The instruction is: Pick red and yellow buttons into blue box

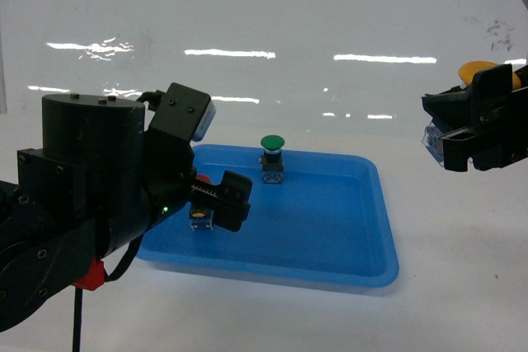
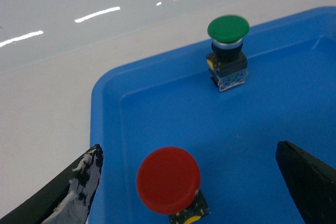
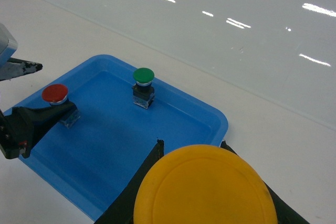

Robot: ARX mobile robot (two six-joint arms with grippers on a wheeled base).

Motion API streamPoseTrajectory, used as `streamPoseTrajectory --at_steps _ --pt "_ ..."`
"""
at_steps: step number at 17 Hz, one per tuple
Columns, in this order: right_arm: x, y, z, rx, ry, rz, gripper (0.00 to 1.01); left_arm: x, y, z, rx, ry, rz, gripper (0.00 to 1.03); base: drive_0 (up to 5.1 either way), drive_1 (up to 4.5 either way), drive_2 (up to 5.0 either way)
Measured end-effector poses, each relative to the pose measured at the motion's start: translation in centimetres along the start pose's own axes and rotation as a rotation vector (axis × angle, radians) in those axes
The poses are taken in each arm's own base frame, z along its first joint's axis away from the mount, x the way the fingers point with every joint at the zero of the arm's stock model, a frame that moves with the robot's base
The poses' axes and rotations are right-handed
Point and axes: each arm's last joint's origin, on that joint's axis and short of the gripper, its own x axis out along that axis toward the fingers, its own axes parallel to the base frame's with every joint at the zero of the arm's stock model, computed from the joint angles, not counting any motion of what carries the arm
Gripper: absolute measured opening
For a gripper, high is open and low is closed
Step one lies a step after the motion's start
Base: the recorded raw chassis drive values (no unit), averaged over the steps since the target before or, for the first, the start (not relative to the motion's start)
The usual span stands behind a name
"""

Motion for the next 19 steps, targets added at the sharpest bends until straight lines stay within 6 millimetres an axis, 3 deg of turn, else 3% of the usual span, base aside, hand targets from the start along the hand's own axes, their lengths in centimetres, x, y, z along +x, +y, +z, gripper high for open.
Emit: streamPoseTrajectory --at_steps 3,19 --pt "0.0 0.0 0.0 0.0 0.0 0.0 0.27 1.3 0.0 -0.6 0.001 0.011 0.012 0.98 0.0 0.0 0.0" --pt "0.0 0.0 0.0 0.0 0.0 0.0 0.27 3.1 0.2 -3.0 0.027 0.096 0.037 0.98 0.0 0.0 0.0"
